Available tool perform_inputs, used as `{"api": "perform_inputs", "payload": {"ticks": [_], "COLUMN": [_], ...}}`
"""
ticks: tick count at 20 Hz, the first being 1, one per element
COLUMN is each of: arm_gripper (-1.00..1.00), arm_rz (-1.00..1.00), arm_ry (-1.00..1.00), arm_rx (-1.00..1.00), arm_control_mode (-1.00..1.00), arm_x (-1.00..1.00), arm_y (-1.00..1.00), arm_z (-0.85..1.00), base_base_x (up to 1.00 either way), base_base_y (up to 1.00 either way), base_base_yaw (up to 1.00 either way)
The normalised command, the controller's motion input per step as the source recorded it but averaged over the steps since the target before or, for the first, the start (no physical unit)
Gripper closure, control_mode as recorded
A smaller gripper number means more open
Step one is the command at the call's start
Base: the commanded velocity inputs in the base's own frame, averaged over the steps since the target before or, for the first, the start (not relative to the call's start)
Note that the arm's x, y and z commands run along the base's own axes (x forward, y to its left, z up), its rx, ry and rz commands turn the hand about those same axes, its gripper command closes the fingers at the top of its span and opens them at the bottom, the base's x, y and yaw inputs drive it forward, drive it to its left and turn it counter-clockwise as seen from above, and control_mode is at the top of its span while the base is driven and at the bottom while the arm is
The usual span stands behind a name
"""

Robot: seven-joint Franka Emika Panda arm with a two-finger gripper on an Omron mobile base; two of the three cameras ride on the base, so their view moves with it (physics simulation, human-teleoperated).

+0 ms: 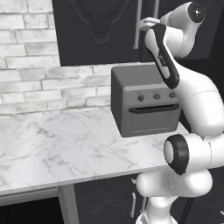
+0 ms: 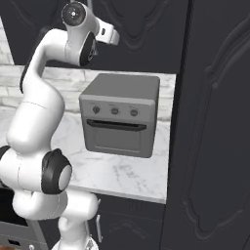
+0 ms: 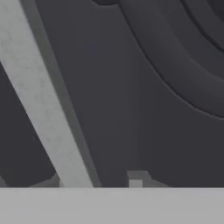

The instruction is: Move the ketchup and condiment bottle from the cabinet to the dining counter.

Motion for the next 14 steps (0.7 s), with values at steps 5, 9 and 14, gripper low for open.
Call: {"api": "perform_inputs", "payload": {"ticks": [5, 9, 14], "arm_gripper": [1.00, 1.00, 1.00], "arm_rz": [0.00, 0.00, 0.00], "arm_ry": [0.00, 0.00, 0.00], "arm_rx": [0.03, 0.02, 0.03], "arm_control_mode": [-1.00, -1.00, -1.00], "arm_x": [-0.51, -0.59, -0.61], "arm_y": [-0.43, -0.54, -0.65], "arm_z": [0.00, 0.00, 0.00], "base_base_x": [0.00, 0.00, 0.00], "base_base_y": [0.00, 0.00, 0.00], "base_base_yaw": [0.00, 0.00, 0.00]}}
